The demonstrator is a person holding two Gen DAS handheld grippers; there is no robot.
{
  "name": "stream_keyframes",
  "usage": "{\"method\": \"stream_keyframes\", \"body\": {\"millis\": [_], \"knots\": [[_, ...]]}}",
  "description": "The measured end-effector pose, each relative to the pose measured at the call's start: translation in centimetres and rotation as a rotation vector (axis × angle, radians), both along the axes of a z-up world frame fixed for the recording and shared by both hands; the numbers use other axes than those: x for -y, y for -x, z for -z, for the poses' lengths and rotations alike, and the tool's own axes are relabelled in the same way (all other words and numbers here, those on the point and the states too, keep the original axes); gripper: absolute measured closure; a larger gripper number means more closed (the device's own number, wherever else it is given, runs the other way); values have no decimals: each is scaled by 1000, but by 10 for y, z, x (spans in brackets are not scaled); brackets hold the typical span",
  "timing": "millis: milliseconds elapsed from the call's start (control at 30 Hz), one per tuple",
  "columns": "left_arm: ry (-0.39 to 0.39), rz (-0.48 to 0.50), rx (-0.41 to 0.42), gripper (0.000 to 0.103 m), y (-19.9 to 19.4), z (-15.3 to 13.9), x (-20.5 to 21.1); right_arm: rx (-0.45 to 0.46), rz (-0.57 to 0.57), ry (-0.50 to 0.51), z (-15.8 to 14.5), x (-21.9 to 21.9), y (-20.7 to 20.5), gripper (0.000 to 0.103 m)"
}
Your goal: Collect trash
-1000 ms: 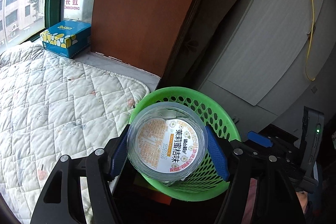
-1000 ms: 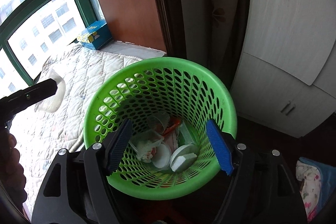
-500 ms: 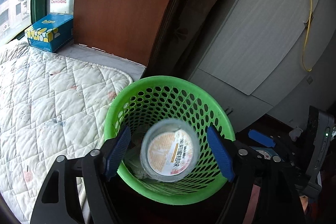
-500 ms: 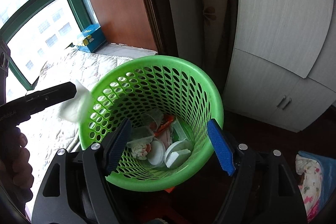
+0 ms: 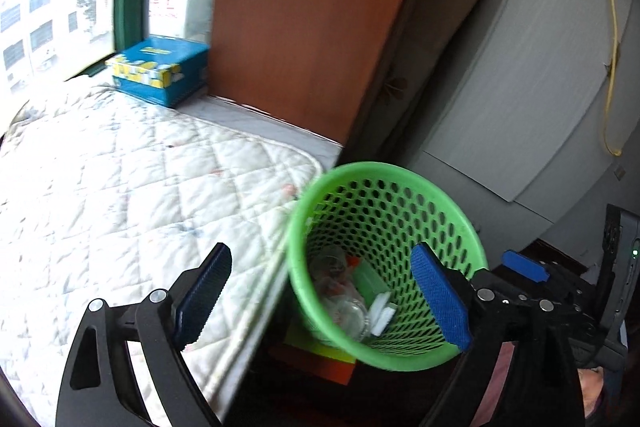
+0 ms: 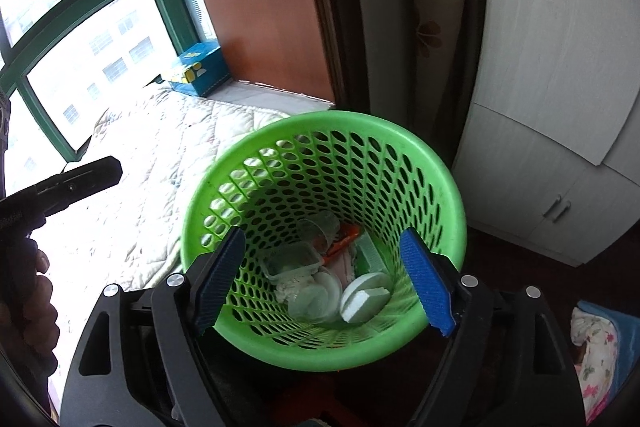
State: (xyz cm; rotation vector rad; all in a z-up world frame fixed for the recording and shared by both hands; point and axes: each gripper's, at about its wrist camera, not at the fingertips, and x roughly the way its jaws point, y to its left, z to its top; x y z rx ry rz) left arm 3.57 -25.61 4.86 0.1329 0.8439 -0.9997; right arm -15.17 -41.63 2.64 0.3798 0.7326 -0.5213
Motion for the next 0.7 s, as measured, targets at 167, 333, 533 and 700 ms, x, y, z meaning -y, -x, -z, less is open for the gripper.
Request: {"method": "stream_keyframes", "body": {"millis": [167, 333, 533, 700], "knots": [[2, -112, 39, 10, -18, -10, -35, 15, -59, 11, -8, -16, -20, 20], [-5, -200, 72, 9, -34, -18, -66, 34, -124, 27, -17, -35, -43, 17], [-14, -275, 129, 7, -43, -30, -97, 66, -186, 47, -29, -52, -66, 12], [-33, -342, 174, 7, -48, -36, -118, 90, -216, 61, -37, -65, -83, 8]]}}
